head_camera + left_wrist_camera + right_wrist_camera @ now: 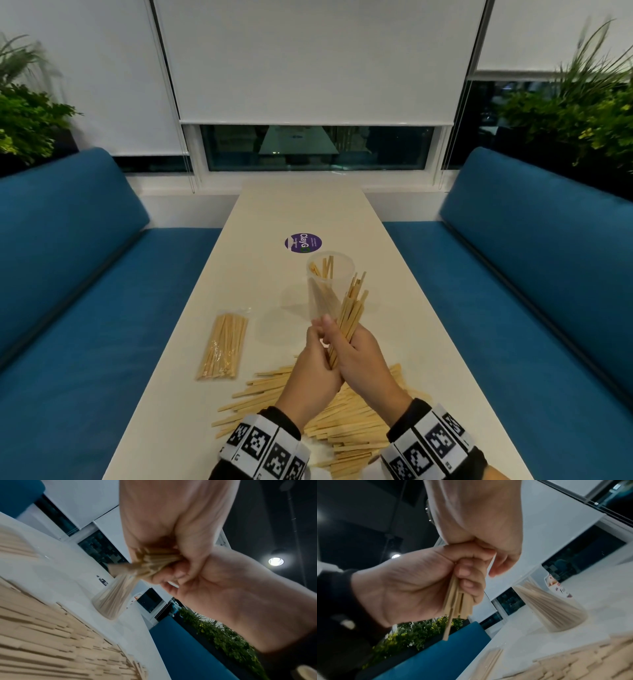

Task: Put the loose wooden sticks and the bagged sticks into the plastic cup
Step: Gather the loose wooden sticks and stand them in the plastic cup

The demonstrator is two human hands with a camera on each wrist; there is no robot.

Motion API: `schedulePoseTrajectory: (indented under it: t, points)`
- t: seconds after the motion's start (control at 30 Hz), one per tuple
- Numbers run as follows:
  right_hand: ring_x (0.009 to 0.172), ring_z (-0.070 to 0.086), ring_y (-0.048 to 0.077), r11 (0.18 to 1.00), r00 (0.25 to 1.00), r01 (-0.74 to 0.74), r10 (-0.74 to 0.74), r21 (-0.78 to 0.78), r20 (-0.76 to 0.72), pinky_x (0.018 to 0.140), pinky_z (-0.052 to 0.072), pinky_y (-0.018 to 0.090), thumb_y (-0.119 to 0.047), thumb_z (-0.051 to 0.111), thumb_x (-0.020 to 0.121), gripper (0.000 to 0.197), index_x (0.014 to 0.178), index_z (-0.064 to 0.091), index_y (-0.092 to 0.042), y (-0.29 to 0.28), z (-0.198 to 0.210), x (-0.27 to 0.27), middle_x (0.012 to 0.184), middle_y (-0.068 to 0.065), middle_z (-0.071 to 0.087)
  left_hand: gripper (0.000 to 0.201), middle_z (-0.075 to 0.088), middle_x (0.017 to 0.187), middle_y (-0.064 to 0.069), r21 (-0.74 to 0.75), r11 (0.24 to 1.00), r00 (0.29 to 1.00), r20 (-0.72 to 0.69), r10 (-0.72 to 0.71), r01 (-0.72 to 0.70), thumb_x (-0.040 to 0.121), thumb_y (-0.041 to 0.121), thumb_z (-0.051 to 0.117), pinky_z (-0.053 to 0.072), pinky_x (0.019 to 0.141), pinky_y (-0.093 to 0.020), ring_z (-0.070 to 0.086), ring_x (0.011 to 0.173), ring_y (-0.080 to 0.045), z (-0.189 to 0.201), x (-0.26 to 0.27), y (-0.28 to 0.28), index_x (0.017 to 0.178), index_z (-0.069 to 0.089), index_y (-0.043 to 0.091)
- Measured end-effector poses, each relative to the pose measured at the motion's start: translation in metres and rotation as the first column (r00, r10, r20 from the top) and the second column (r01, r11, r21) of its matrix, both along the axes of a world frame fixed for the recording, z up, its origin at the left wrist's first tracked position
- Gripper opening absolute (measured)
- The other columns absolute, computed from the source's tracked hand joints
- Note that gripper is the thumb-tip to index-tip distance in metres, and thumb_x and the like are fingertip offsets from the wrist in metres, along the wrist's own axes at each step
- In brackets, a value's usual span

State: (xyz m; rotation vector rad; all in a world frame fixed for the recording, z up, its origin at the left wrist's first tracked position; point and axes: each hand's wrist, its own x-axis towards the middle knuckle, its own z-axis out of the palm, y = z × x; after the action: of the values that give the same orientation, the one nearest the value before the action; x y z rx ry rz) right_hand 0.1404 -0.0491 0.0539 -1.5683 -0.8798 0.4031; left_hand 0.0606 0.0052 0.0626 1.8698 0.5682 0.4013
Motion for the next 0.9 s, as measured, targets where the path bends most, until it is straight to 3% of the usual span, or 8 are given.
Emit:
schedulePoseTrajectory:
  t: [0.17, 0.27, 0.33, 0.4, 0.5, 0.6, 0.7, 0.9]
  points:
    - [0.063, 0.055, -0.003, 0.998, 0.989, 0.036, -0.043, 0.055, 0.139, 0.060, 0.041, 0.010, -0.039, 0.050, 0.092, 0.021, 0.071, 0.047, -0.041, -0.001, 0.007, 0.008, 0.062, -0.025, 0.057, 0.032, 0.053, 0.068, 0.004, -0.117, 0.987, 0.993, -0.014, -0.114, 0.111, 0.085, 0.015, 0.061, 0.037, 0.048, -0.014, 0.045, 0.043, 0.002, 0.003, -0.005, 0.009, 0.109, 0.040, 0.024]
    - [0.061, 0.056, 0.000, 0.992, 0.980, 0.064, -0.082, 0.105, 0.179, 0.058, 0.043, 0.011, -0.034, 0.053, 0.091, 0.019, 0.072, 0.053, -0.034, -0.007, 0.017, 0.008, 0.062, -0.015, 0.058, 0.030, 0.058, 0.069, 0.006, -0.243, 0.962, 0.992, 0.037, -0.121, 0.126, 0.085, 0.015, 0.064, 0.040, 0.053, -0.011, 0.051, 0.050, 0.004, 0.006, -0.010, 0.009, 0.110, 0.048, 0.018]
    - [0.056, 0.054, 0.003, 0.980, 0.984, 0.095, -0.119, 0.174, 0.132, 0.054, 0.043, 0.013, -0.037, 0.054, 0.090, 0.026, 0.071, 0.059, -0.020, -0.010, 0.025, 0.009, 0.060, -0.008, 0.056, 0.035, 0.067, 0.077, 0.007, -0.387, 0.911, 0.989, 0.094, -0.111, 0.139, 0.084, 0.030, 0.062, 0.046, 0.066, -0.012, 0.061, 0.066, 0.003, 0.005, -0.013, 0.009, 0.113, 0.052, 0.013]
    - [0.053, 0.052, 0.004, 0.965, 0.985, 0.120, -0.145, 0.235, 0.094, 0.051, 0.043, 0.016, -0.041, 0.053, 0.087, 0.038, 0.070, 0.059, -0.008, -0.011, 0.033, 0.006, 0.056, -0.004, 0.054, 0.054, 0.073, 0.098, 0.000, -0.577, 0.810, 0.989, 0.147, -0.027, 0.107, 0.081, 0.052, 0.049, 0.047, 0.092, -0.029, 0.066, 0.095, -0.011, -0.004, -0.015, 0.015, 0.115, 0.057, 0.011]
    - [0.057, 0.053, 0.006, 0.948, 0.989, 0.102, -0.129, 0.301, 0.072, 0.055, 0.045, 0.022, -0.041, 0.057, 0.089, 0.034, 0.070, 0.057, -0.012, -0.008, 0.040, -0.002, 0.059, 0.000, 0.055, 0.064, 0.067, 0.117, -0.014, -0.894, 0.447, 0.965, 0.144, 0.218, 0.032, 0.090, 0.057, 0.037, 0.039, 0.105, -0.043, 0.060, 0.113, -0.030, -0.011, -0.014, 0.020, 0.120, 0.059, 0.006]
    - [0.059, 0.055, 0.005, 0.970, 0.995, 0.026, -0.050, 0.243, 0.092, 0.057, 0.046, 0.021, -0.033, 0.062, 0.086, 0.026, 0.072, 0.059, -0.011, -0.002, 0.034, -0.013, 0.060, -0.003, 0.056, 0.057, 0.070, 0.103, -0.023, -0.979, 0.180, 0.918, 0.153, 0.367, 0.091, 0.095, 0.042, 0.036, 0.052, 0.089, -0.041, 0.067, 0.097, -0.032, -0.008, -0.012, 0.018, 0.111, 0.064, -0.005]
    - [0.068, 0.065, 0.012, 0.995, 0.997, -0.012, 0.004, 0.101, 0.083, 0.065, 0.055, 0.029, -0.023, 0.070, 0.082, 0.013, 0.075, 0.065, -0.014, 0.000, 0.026, -0.016, 0.069, 0.002, 0.067, 0.045, 0.072, 0.091, -0.022, -0.976, 0.192, 0.903, 0.176, 0.392, 0.106, 0.095, 0.028, 0.040, 0.061, 0.060, -0.035, 0.073, 0.076, -0.029, -0.005, -0.009, 0.016, 0.096, 0.073, -0.003]
    - [0.059, 0.062, 0.010, 0.998, 0.995, -0.044, 0.047, -0.038, 0.089, 0.062, 0.054, 0.029, -0.027, 0.074, 0.076, 0.018, 0.071, 0.065, -0.012, -0.003, 0.034, -0.011, 0.061, 0.003, 0.065, 0.028, 0.067, 0.079, -0.019, -0.969, 0.239, 0.890, 0.165, 0.425, 0.065, 0.092, 0.014, 0.044, 0.058, 0.058, -0.032, 0.062, 0.071, -0.026, -0.009, -0.009, 0.016, 0.098, 0.066, -0.003]
